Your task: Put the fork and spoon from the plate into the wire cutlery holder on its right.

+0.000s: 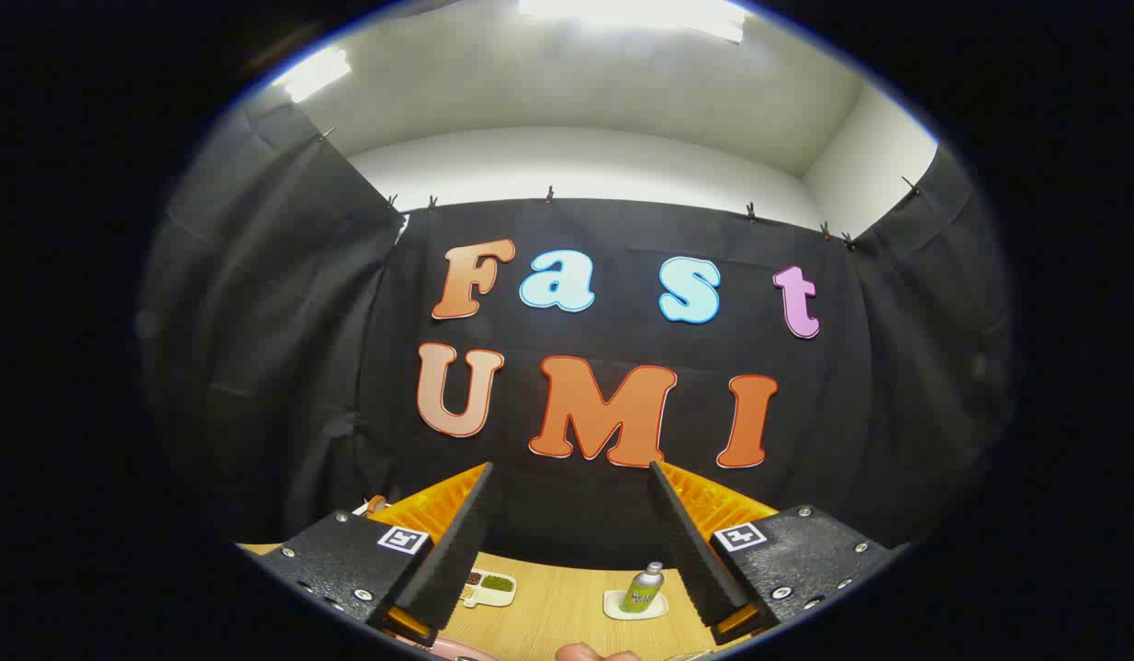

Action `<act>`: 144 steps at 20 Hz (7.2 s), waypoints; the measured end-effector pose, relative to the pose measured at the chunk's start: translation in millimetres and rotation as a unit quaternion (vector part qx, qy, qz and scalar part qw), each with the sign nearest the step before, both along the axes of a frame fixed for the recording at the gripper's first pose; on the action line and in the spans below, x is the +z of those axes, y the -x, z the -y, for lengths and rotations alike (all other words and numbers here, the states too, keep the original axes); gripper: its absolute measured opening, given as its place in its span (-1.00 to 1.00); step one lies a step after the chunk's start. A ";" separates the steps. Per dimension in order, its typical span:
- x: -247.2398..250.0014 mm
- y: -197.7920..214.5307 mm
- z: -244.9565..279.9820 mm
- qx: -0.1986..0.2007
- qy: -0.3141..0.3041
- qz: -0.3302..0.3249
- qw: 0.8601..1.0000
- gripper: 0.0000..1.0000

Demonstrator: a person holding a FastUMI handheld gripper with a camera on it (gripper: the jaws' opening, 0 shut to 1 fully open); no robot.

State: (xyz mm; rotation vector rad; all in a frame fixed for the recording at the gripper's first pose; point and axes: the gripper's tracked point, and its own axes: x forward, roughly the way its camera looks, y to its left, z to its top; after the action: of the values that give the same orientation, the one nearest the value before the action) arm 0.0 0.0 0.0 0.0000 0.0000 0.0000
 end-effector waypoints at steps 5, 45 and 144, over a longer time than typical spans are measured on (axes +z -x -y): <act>0.3 -0.9 4.9 -0.006 0.007 0.011 1.000 0.94; -343.7 139.0 -134.3 0.085 -0.007 -0.524 0.847 0.87; -133.7 21.2 115.5 -0.112 -0.010 -0.196 0.974 -0.52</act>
State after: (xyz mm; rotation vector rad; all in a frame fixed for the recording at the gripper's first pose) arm -21.2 -115.5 -133.7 0.0198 0.3949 -0.2257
